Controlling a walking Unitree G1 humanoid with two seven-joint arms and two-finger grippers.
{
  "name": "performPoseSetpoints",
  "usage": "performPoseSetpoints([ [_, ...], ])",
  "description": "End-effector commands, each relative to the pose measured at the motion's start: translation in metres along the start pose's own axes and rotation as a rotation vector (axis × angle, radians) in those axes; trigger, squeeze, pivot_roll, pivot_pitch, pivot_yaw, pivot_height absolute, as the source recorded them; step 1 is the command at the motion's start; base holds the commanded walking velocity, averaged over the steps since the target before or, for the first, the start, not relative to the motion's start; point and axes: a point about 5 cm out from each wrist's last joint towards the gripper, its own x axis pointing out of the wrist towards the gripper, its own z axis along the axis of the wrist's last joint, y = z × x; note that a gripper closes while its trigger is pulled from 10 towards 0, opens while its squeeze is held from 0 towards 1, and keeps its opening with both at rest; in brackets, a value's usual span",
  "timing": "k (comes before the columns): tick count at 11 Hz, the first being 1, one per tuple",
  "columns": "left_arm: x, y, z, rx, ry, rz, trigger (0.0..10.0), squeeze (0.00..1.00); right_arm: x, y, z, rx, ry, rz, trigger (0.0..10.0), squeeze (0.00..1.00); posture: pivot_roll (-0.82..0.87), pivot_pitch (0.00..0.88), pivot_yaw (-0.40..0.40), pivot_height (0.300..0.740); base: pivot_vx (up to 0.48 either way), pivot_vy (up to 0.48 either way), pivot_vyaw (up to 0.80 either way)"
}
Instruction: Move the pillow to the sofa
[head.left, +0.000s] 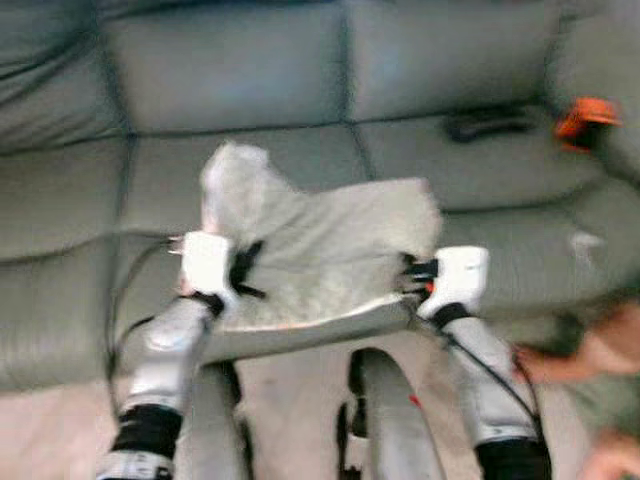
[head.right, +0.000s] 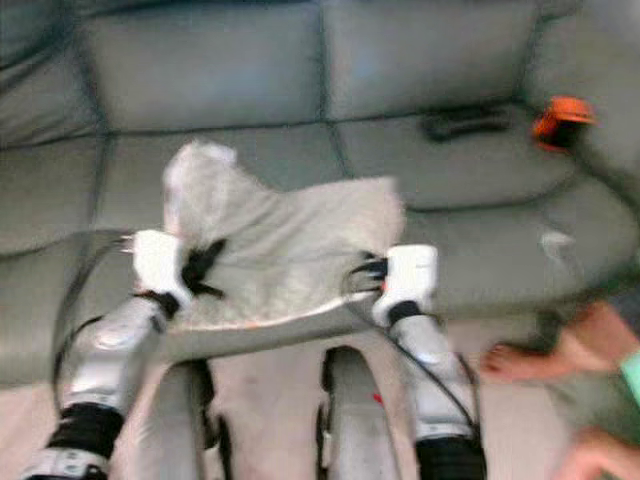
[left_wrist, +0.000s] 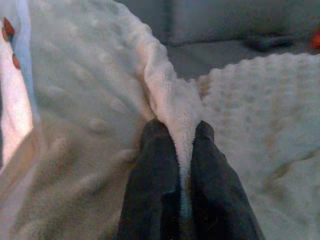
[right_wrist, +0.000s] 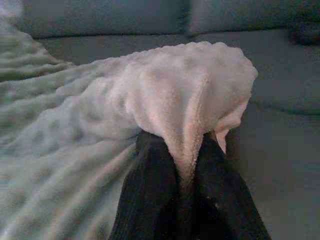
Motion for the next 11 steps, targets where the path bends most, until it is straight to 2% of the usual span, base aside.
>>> performPoseSetpoints([
  [1, 0.000, 0.005, -0.005, 0.034, 0.030, 0.048, 10.0, 0.00, 0.001, -0.007, 0.009, -0.018, -0.024, 0.001, 10.0, 0.00, -0.08, 0.221, -0.024, 0.615, 0.000, 0.000, 0.00],
  [2, 0.001, 0.019, -0.001, 0.083, 0.039, 0.101, 10.0, 0.00, 0.007, -0.014, 0.020, -0.046, -0.043, 0.007, 10.0, 0.00, -0.07, 0.273, -0.026, 0.615, 0.000, 0.000, 0.78],
  [3, 0.004, 0.026, 0.002, 0.106, 0.047, 0.114, 10.0, 0.00, 0.013, -0.018, 0.027, -0.037, -0.059, -0.005, 10.0, 0.00, -0.07, 0.299, -0.027, 0.615, 0.000, 0.000, 0.79],
  [6, 0.015, 0.048, 0.022, 0.200, 0.041, 0.175, 10.0, 0.00, 0.033, -0.020, 0.044, -0.033, -0.090, -0.015, 10.0, 0.00, -0.03, 0.419, -0.016, 0.615, 0.000, 0.000, 0.00],
  [7, 0.025, 0.048, 0.032, 0.208, 0.016, 0.172, 10.0, 0.00, 0.039, -0.022, 0.047, -0.030, -0.092, -0.023, 10.0, 0.00, -0.02, 0.447, -0.011, 0.615, 0.000, 0.000, 0.00],
  [8, 0.039, 0.043, 0.041, 0.251, 0.002, 0.132, 10.0, 0.00, 0.046, -0.021, 0.049, -0.020, -0.096, -0.057, 10.0, 0.00, -0.02, 0.473, -0.008, 0.615, 0.000, 0.000, 0.00],
  [11, 0.066, 0.032, 0.062, 0.315, -0.016, 0.084, 10.0, 0.00, 0.055, -0.005, 0.050, 0.022, -0.100, -0.067, 10.0, 0.00, -0.03, 0.502, 0.015, 0.615, 0.000, 0.000, 0.00],
])
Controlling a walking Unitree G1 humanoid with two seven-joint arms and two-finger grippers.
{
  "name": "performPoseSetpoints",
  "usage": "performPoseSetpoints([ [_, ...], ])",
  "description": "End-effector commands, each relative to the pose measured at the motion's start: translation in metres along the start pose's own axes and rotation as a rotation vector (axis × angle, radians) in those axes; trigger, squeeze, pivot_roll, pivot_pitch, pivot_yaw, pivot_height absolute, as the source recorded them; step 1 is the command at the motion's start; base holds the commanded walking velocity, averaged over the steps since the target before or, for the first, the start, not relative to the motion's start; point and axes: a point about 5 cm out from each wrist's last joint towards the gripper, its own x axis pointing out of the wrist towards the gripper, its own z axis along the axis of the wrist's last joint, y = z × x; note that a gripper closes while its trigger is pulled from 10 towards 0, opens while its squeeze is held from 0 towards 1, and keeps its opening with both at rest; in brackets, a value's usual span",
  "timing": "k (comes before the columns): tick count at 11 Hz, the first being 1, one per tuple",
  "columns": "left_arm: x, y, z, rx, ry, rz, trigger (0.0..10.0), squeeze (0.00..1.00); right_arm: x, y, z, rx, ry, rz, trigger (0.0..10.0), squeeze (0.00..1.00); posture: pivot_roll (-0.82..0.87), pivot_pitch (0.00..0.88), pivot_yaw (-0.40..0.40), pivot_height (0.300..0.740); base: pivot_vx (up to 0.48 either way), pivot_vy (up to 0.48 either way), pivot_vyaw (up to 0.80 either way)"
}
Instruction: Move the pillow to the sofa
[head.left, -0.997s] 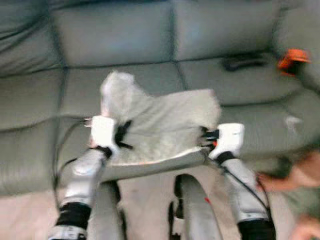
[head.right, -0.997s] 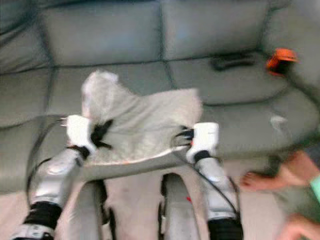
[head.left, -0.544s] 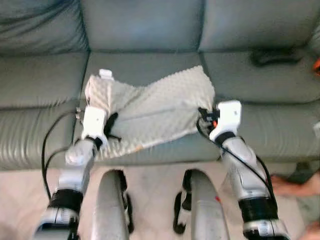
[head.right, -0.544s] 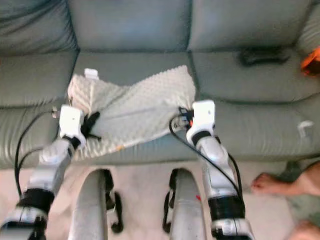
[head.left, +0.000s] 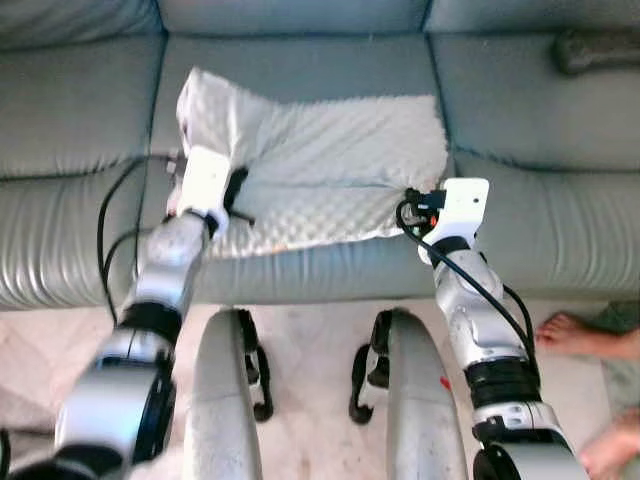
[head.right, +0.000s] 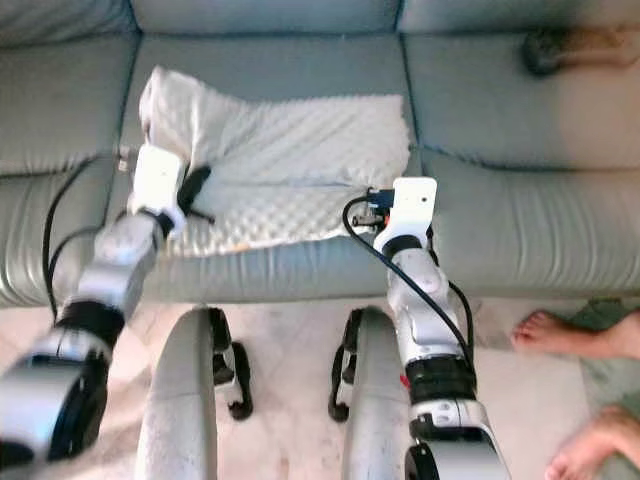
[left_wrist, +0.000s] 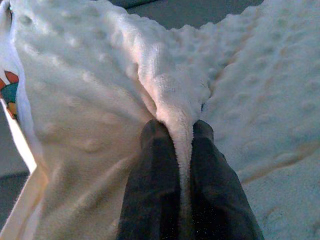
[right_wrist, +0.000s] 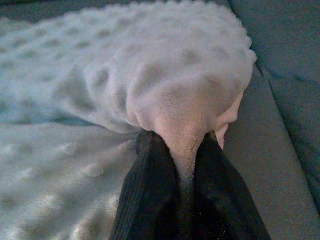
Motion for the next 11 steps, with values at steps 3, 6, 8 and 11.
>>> performPoseSetpoints([
  [3, 0.006, 0.011, 0.003, 0.077, 0.019, 0.053, 10.0, 0.00, 0.011, 0.003, -0.008, 0.010, 0.034, -0.014, 10.0, 0.00, -0.03, 0.510, 0.018, 0.615, 0.000, 0.000, 0.00],
  [6, 0.008, 0.021, 0.007, 0.088, 0.025, 0.098, 10.0, 0.00, 0.026, 0.006, 0.002, 0.026, 0.016, -0.020, 10.0, 0.70, -0.05, 0.508, 0.002, 0.615, 0.000, 0.000, 0.00],
  [8, 0.009, 0.012, 0.005, 0.111, 0.022, 0.038, 10.0, 1.00, 0.025, 0.010, -0.004, 0.026, 0.018, -0.009, 10.0, 1.00, -0.04, 0.506, 0.000, 0.615, 0.000, 0.000, 0.00],
  [11, 0.011, 0.011, 0.008, 0.212, 0.014, 0.032, 10.0, 1.00, 0.024, 0.018, -0.007, 0.071, -0.001, 0.027, 10.0, 1.00, -0.05, 0.503, -0.003, 0.615, 0.000, 0.000, 0.00],
])
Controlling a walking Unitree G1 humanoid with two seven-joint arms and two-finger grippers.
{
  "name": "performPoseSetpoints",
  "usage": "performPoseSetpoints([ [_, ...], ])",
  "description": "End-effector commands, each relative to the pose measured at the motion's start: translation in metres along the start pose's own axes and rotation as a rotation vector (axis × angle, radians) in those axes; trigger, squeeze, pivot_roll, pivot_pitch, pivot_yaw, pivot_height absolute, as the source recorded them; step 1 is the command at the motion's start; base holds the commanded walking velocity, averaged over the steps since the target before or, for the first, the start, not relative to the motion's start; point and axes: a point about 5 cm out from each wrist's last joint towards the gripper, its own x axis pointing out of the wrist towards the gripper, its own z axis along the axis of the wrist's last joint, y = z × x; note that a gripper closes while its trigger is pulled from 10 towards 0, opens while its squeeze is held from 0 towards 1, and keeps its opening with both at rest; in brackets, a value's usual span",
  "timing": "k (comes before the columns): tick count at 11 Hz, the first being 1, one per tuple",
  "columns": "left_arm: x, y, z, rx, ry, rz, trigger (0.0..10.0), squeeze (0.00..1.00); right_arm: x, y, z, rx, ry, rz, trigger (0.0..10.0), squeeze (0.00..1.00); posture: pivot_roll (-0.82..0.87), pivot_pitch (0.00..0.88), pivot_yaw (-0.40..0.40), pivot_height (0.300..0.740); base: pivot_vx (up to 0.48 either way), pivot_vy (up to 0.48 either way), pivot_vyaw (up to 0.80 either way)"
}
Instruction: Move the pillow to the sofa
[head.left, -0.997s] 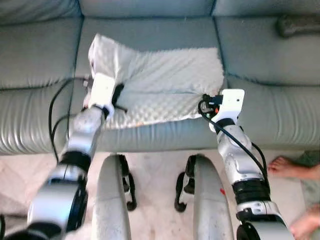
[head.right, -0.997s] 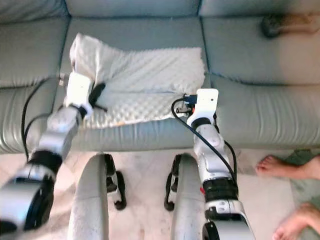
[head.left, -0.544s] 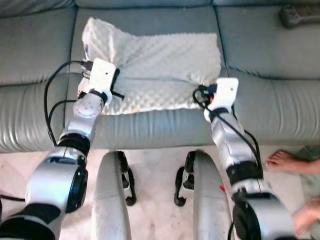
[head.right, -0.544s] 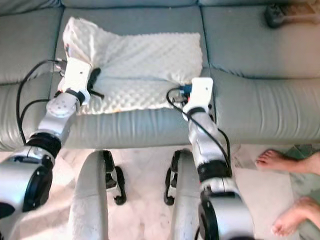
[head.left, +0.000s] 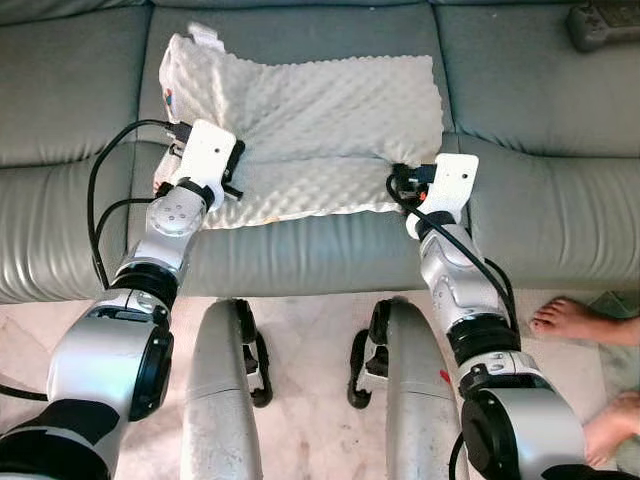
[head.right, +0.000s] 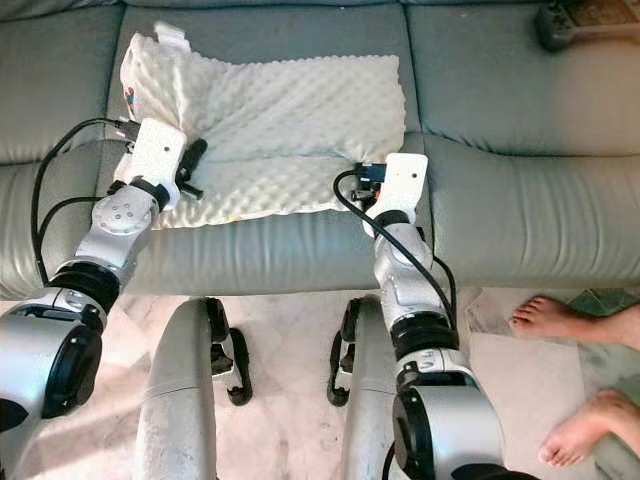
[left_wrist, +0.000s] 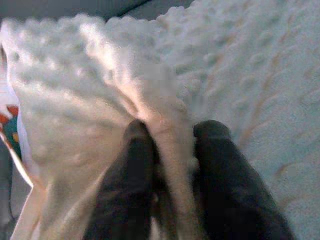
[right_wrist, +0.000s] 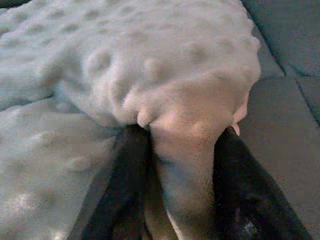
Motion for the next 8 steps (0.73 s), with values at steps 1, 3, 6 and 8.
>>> performPoseSetpoints([
  [1, -0.002, -0.006, -0.006, 0.045, 0.022, -0.023, 10.0, 1.00, -0.007, 0.007, -0.016, 0.024, 0.050, 0.030, 10.0, 1.00, -0.05, 0.501, -0.006, 0.615, 0.000, 0.000, 0.00],
  [3, 0.000, -0.007, -0.002, 0.091, 0.007, -0.031, 10.0, 1.00, -0.005, 0.014, -0.017, 0.032, 0.045, 0.048, 10.0, 1.00, -0.06, 0.498, -0.014, 0.615, 0.000, 0.000, 0.00],
  [6, 0.002, -0.006, 0.000, 0.140, 0.004, -0.018, 10.0, 1.00, -0.004, 0.034, -0.017, 0.051, 0.041, 0.075, 10.0, 1.00, -0.06, 0.480, -0.013, 0.615, 0.000, 0.000, 0.00],
  [8, 0.001, -0.006, -0.002, 0.157, 0.008, 0.020, 10.0, 1.00, -0.006, 0.033, -0.021, 0.042, 0.047, 0.076, 10.0, 1.00, -0.06, 0.458, -0.010, 0.615, 0.000, 0.000, 0.00],
])
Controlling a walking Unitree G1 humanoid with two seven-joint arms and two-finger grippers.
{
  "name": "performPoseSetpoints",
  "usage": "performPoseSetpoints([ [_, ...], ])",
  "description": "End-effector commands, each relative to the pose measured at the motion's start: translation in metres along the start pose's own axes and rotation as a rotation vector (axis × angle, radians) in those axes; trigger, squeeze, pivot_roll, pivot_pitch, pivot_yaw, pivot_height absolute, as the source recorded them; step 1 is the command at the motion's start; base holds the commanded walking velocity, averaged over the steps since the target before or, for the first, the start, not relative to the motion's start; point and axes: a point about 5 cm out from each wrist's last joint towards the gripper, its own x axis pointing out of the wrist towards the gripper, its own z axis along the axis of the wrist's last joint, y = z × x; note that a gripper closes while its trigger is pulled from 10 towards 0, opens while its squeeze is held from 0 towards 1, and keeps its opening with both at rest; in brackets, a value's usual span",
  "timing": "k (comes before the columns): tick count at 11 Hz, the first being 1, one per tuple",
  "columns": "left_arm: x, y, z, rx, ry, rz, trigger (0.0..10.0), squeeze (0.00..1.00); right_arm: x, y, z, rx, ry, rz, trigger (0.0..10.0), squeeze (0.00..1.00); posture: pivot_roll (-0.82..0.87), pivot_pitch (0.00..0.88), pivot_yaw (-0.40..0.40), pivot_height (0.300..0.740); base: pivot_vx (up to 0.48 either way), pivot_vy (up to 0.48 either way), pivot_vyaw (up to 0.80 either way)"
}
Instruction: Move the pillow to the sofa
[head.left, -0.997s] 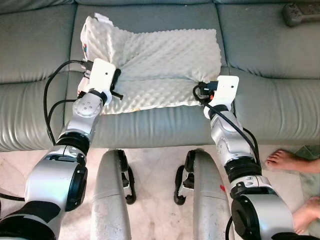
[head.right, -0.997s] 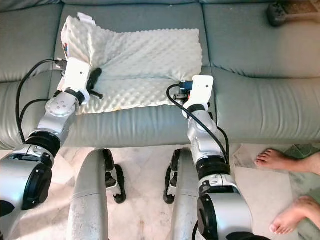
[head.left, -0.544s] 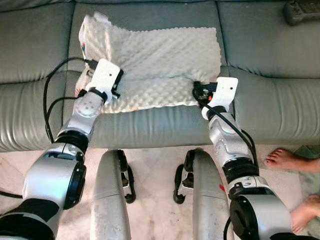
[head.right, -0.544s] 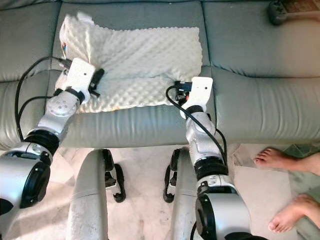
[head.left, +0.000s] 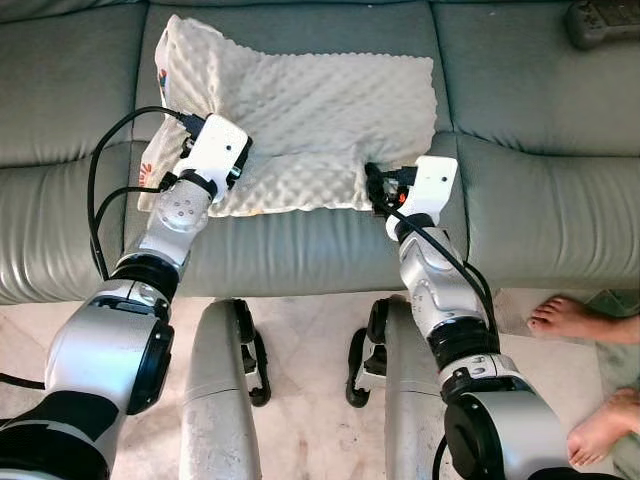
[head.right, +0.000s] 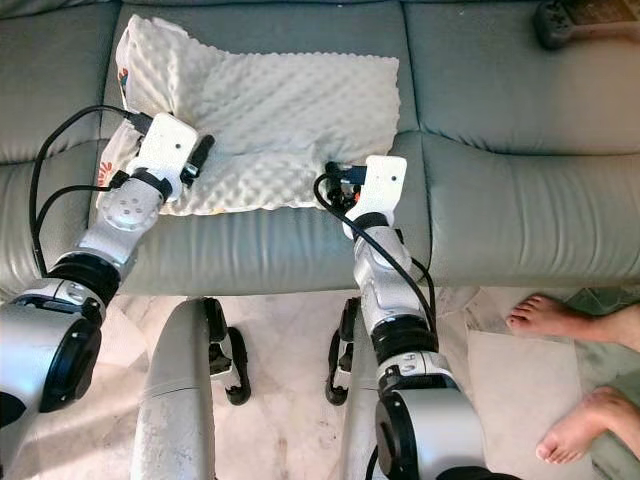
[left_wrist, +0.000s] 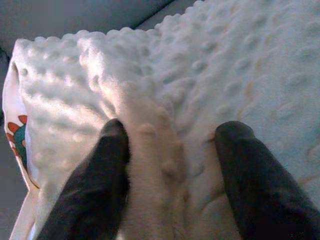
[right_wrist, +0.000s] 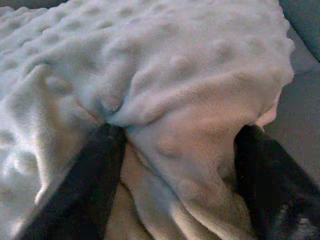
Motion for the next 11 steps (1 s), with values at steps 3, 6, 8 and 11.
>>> performPoseSetpoints([
  [3, -0.008, -0.010, -0.018, -0.029, 0.068, -0.024, 10.0, 1.00, -0.010, -0.002, -0.020, -0.018, 0.072, 0.017, 10.0, 1.00, -0.06, 0.418, -0.018, 0.615, 0.000, 0.000, 0.00],
  [6, -0.015, -0.007, -0.028, -0.094, 0.086, 0.018, 10.0, 1.00, -0.021, -0.014, -0.011, -0.049, 0.023, -0.023, 10.0, 1.00, -0.06, 0.360, -0.028, 0.615, 0.000, 0.000, 0.00],
  [8, -0.022, -0.007, -0.038, -0.133, 0.111, 0.037, 10.0, 1.00, -0.035, -0.018, -0.013, -0.071, 0.016, -0.023, 10.0, 1.00, -0.06, 0.313, -0.028, 0.615, 0.000, 0.000, 0.00],
  [11, -0.045, -0.007, -0.053, -0.243, 0.061, 0.116, 10.0, 1.00, -0.068, -0.029, -0.021, -0.106, 0.029, -0.037, 10.0, 1.00, -0.07, 0.190, -0.017, 0.615, 0.000, 0.000, 0.00],
])
